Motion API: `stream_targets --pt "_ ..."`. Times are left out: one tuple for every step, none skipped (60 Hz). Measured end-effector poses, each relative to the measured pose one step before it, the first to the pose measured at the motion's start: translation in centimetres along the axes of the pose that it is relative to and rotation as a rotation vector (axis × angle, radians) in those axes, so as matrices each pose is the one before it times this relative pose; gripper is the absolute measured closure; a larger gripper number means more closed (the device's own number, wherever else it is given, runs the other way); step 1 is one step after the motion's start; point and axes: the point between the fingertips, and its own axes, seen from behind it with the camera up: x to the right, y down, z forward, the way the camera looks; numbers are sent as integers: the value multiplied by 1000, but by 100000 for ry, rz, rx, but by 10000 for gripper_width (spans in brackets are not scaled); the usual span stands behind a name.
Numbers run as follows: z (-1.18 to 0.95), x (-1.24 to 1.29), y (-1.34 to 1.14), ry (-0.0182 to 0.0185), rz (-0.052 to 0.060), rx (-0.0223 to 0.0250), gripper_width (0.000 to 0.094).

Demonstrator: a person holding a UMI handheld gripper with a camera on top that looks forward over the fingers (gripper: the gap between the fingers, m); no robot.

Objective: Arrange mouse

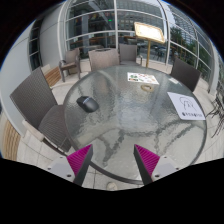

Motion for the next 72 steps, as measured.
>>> stream_targets --pt "589 -394 -211 -619 -414 -627 102" --pt "591 -375 -275 -538 -354 -541 102" --pt "615 -383 -344 -412 -353 -383 102" --pt "657 -1514 -356 -115 -151 -209 102" --pt "617 -330 -397 -342 -332 -124 99" --pt "603 -270 -384 -245 -343 -179 99" --pt "613 -308 -366 -259 -300 -246 101" --pt "708 -690 -659 -152 -280 -309 101" --pt "451 -580 -287 -55 -312 -336 101" --pt "614 -439 -382 -173 -323 -266 100" --pt "617 -388 -404 -189 -343 -271 102" --pt "612 -341 -442 -181 -393 -252 101" --pt "585 -363 -438 -101 -459 -215 101" --pt "583 -85 -622 -108 -475 -374 103" --pt "343 -439 -341 132 -473 -382 103" --pt "542 -270 -405 7 -518 -391 105" --pt "542 -255 -420 16 -549 -358 101" --pt "536 -223 -432 92 -568 -250 101" --pt "541 -176 -459 178 -632 -189 103" --pt "606 -71 -434 49 -577 -276 102" --pt "425 -44 -339 -86 -526 -340 104" --pt "541 -183 -352 61 -451 -476 104" --pt "502 -137 -320 81 -391 -505 103" --pt "515 -91 -318 88 -253 -491 102" --pt "507 -73 -322 132 -187 -406 103" --pt "582 -52 -305 104 -229 -410 104" --pt "359 -23 -349 19 52 -635 101" --pt "426 0 -320 136 73 -480 104" --pt "354 -19 -377 49 -35 -274 102" --pt "316 -52 -629 -212 419 647 107" --pt "513 132 -555 223 443 519 102" --pt "218 10 -438 -1 440 18 104" --pt "356 245 -429 733 565 167 105" --pt "310 327 -397 911 498 3 105" --pt "319 377 -367 1082 406 -62 105" --pt "310 232 -411 983 381 -69 105" --pt "274 419 -327 1075 415 -53 107" --pt "246 380 -316 953 568 -68 108" --pt "221 354 -255 801 715 -129 112" --pt "301 304 -349 733 866 -237 115" --pt "157 175 -239 273 1044 -161 118" --pt "194 191 -186 144 1322 -151 128" --pt "168 162 -100 69 1326 -381 134" --pt "142 77 -119 -246 1463 -198 148" --pt "117 85 -61 -185 1338 -207 168" --pt "106 -78 -101 -72 1281 -29 195" --pt "135 189 -105 -350 1192 -14 221" --pt "50 152 -174 318 756 483 244" --pt "67 218 -115 476 272 373 279" --pt "24 183 -53 470 -38 124 311" --pt "74 47 -65 -105 45 324 348" --pt "36 -56 -57 91 239 74 371" --pt "61 39 2 139 -72 96 399" --pt "34 -43 9 -309 7 15 412" --pt "50 103 -46 256 -3 141 430" --pt "26 55 32 123 122 -198 441" --pt "16 -53 -198 -24 484 54 444" --pt "-11 10 33 42 234 -322 448" --pt "9 4 -44 -16 159 -120 448" --pt "17 6 9 1 241 -269 454" --pt "13 36 -63 206 369 35 473" --pt "-131 -38 129 106 290 -170 477" --pt "84 76 -34 -84 261 -219 500" --pt "20 2 34 -178 256 -373 512" --pt "11 33 29 -284 30 -478 539" --pt "20 14 25 -479 1 -390 548" --pt "-109 -39 48 -509 223 -601 576" --pt "3 -44 -92 -726 79 197 578" --pt "-11 -13 117 -719 162 -567 574" --pt "-42 -38 -163 -757 51 609 616" --pt "-110 -55 29 -812 -8 76 616" --pt "24 36 -70 -783 -26 355 616"
